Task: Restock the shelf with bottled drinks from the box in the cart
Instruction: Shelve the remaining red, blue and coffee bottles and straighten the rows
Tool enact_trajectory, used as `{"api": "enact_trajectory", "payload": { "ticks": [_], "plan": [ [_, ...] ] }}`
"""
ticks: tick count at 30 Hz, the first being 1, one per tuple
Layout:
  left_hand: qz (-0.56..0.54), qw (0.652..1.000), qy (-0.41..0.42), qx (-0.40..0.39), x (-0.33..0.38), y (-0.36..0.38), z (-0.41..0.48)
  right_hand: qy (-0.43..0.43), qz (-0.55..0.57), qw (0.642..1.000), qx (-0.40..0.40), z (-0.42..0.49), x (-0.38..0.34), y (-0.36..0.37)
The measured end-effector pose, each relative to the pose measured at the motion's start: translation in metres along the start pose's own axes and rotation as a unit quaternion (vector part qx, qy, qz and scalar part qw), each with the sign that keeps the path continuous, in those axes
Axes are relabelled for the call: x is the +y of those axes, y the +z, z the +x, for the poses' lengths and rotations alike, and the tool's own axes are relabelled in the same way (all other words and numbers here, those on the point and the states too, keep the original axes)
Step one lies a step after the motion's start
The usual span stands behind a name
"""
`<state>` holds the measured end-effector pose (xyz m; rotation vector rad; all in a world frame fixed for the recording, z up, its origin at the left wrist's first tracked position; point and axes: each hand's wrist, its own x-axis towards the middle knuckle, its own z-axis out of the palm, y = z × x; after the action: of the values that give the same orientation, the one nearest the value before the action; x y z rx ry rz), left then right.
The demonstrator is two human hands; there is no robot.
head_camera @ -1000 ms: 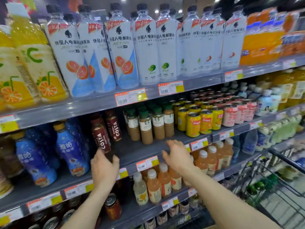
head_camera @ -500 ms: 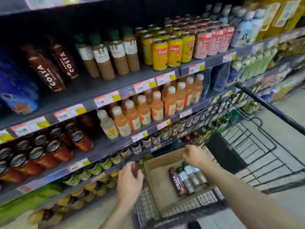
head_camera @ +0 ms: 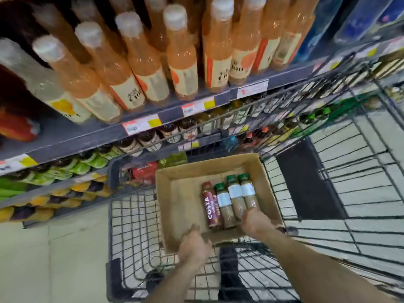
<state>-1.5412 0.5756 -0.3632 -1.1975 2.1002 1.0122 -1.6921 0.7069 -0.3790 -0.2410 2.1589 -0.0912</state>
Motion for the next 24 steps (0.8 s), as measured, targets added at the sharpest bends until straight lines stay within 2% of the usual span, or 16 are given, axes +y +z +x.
{"api": "enact_trajectory", "payload": {
  "ticks": [6, 11, 17, 24],
  "plan": [
    [-0.026, 0.998, -0.051, 0.014, 0.012, 0.039, 0.058, -0.037, -0.009, 0.998, 0.043, 0.045, -0.025, 0.031],
    [-0.064, 0.993, -0.094, 0.018, 0.015, 0.065, 0.106, 0.007, 0.058, 0.996, 0.071, 0.072, -0.037, 0.054],
    [-0.097, 0.986, -0.132, 0.007, 0.011, 0.068, 0.127, 0.034, 0.073, 0.995, 0.063, 0.09, -0.045, 0.069],
    [-0.178, 0.973, -0.143, -0.024, -0.009, 0.061, 0.12, 0.059, 0.154, 0.986, 0.019, 0.092, -0.05, 0.068]
  ]
}}
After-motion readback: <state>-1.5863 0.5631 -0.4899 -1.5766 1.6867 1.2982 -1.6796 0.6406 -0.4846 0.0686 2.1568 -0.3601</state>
